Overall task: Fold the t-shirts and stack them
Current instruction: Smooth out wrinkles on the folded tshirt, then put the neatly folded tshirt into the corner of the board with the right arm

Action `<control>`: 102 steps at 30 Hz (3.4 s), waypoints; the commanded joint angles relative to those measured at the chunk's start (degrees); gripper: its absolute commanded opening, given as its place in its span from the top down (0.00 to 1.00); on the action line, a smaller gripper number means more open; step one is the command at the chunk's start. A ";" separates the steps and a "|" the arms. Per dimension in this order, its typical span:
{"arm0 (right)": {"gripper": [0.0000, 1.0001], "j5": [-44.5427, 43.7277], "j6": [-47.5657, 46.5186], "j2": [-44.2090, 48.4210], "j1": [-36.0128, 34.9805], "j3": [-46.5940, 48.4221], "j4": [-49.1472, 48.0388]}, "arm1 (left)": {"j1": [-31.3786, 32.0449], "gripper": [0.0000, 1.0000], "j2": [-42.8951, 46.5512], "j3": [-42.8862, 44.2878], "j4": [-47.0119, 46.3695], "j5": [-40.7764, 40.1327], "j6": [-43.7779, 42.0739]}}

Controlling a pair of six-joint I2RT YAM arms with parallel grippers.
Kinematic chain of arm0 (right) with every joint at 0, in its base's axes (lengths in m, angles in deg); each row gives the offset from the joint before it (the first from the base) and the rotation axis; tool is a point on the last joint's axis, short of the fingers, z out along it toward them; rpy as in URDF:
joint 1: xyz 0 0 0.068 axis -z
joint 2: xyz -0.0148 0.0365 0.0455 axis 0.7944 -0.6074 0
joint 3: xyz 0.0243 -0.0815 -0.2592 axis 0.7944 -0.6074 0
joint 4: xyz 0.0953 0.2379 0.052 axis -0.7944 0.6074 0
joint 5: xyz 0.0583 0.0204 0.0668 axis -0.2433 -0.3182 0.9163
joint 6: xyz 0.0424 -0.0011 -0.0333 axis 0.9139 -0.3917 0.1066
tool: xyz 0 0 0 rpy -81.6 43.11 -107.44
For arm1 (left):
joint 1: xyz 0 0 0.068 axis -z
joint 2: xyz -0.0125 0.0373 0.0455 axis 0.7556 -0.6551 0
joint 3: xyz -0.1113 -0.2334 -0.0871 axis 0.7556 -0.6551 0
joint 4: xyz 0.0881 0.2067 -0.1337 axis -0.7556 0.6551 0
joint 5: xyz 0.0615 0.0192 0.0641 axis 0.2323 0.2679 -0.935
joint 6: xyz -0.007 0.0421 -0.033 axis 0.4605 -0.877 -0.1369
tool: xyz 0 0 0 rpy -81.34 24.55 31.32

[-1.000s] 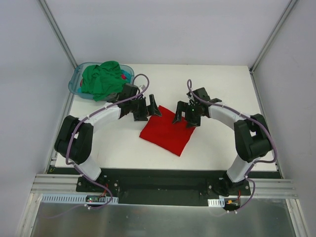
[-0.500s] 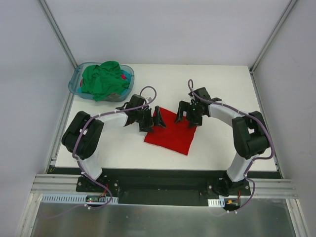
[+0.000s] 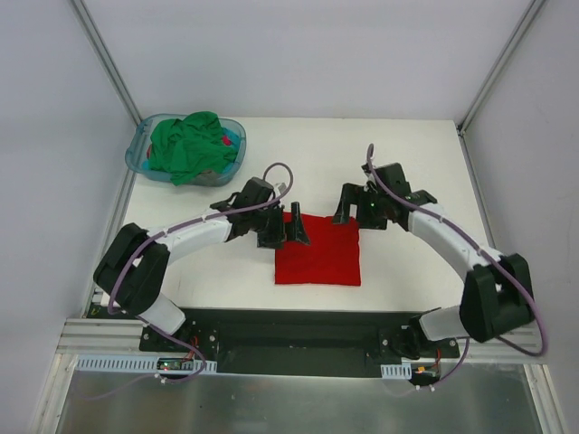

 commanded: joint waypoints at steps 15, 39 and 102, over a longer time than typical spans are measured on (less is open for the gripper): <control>0.04 -17.38 7.51 31.12 3.38 -17.61 -1.84 | -6.17 0.01 -20.07 21.04 1.88 1.39 -5.53; 0.04 -20.09 8.47 16.19 -6.10 -14.10 2.21 | -7.40 0.01 6.61 8.84 2.67 -11.42 -8.16; 0.99 -55.96 -31.34 -35.94 28.95 33.01 19.25 | -8.10 0.01 38.98 -15.96 9.18 -48.43 -8.43</control>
